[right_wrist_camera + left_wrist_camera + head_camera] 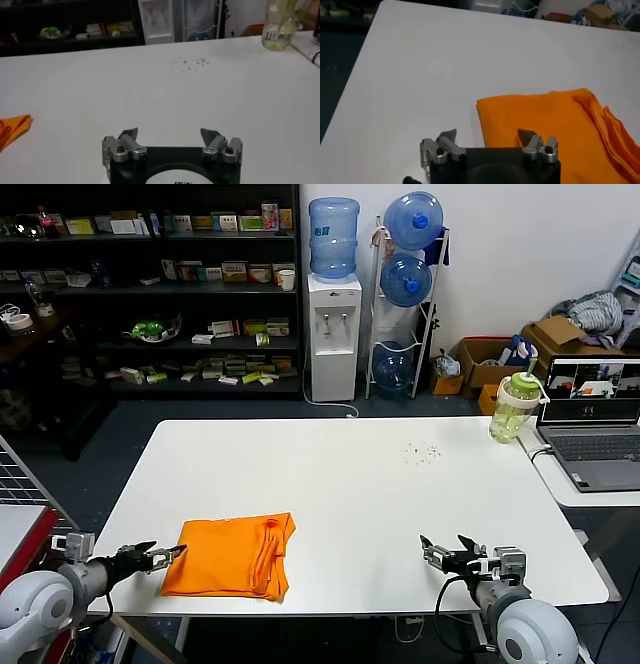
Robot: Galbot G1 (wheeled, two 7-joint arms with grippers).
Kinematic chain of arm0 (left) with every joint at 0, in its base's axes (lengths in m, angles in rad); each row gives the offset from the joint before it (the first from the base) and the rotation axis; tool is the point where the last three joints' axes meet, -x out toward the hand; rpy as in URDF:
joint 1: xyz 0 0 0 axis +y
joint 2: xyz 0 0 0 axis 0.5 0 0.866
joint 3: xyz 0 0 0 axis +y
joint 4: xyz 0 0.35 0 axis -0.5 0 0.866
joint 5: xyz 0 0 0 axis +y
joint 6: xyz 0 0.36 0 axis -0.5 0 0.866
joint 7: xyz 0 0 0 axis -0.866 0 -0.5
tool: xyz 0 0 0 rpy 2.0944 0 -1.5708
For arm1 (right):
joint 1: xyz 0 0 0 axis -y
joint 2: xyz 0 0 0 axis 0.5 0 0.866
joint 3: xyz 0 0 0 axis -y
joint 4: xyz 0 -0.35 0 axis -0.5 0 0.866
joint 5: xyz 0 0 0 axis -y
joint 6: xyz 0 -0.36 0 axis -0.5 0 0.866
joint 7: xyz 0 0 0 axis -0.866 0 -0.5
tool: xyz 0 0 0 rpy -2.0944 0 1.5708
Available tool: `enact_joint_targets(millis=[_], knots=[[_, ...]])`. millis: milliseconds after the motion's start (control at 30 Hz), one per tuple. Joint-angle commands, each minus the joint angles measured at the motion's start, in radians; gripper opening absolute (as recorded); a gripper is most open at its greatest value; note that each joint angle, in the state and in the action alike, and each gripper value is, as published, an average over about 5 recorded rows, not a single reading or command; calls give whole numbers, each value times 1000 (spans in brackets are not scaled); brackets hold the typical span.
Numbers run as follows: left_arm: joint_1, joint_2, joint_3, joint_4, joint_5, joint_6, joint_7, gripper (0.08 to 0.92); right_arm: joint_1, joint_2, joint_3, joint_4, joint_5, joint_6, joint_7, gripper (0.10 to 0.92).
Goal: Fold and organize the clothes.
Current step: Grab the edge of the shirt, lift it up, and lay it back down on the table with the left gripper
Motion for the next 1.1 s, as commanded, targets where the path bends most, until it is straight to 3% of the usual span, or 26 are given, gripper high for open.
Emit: enact_joint_targets(millis=[33, 467, 1100], knots=[[-45, -14, 45, 39, 0, 13, 45, 823, -4, -3, 4, 1, 2, 0, 1, 823], [-118, -53, 135, 59, 38, 19, -3, 796, -9, -1, 12, -1, 2, 0, 1, 823], [-94, -51, 120, 22, 30, 20, -17, 256, -2, 1, 6, -5, 2, 1, 4, 823]])
